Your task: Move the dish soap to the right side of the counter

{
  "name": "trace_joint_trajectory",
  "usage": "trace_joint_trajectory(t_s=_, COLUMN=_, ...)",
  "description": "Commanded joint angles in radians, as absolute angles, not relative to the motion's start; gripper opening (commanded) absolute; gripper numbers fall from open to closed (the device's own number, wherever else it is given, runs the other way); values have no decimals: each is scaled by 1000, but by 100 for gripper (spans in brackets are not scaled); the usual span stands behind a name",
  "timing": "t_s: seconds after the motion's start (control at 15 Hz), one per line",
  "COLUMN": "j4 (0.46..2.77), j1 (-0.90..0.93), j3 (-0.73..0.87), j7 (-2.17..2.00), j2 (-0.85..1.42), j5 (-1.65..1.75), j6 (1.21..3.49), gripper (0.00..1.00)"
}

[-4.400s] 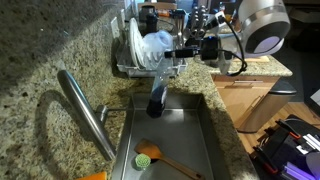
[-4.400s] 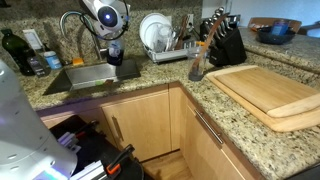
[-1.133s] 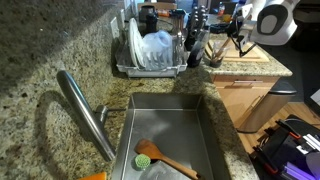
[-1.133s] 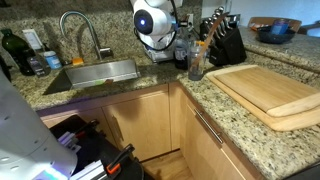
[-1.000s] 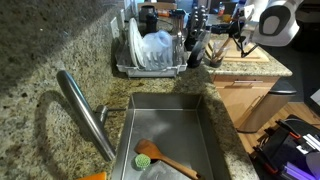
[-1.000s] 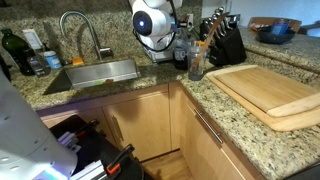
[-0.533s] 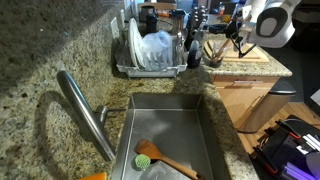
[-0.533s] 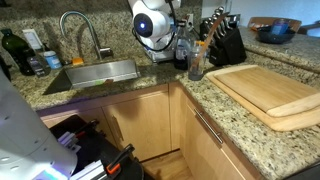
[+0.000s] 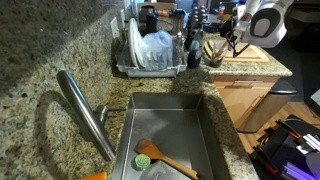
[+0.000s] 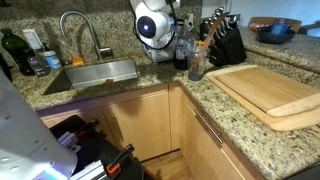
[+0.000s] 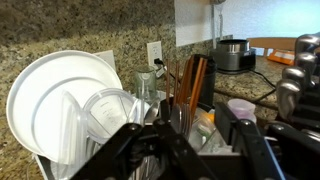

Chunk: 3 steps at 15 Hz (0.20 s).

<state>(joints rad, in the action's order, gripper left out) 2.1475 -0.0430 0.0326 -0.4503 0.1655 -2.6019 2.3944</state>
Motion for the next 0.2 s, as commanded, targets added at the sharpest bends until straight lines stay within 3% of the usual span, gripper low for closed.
trace_joint_trajectory(t_s=0.0, j4=2147, j1=-49, j3=27, j7=-452, j2=166, j5=-2599, j6=2394, gripper=51)
trace_joint_trajectory(t_s=0.13, j4=2147, j1=-49, j3=27, j7=-452, j2=166, j5=-2599, j6=2394, gripper=51)
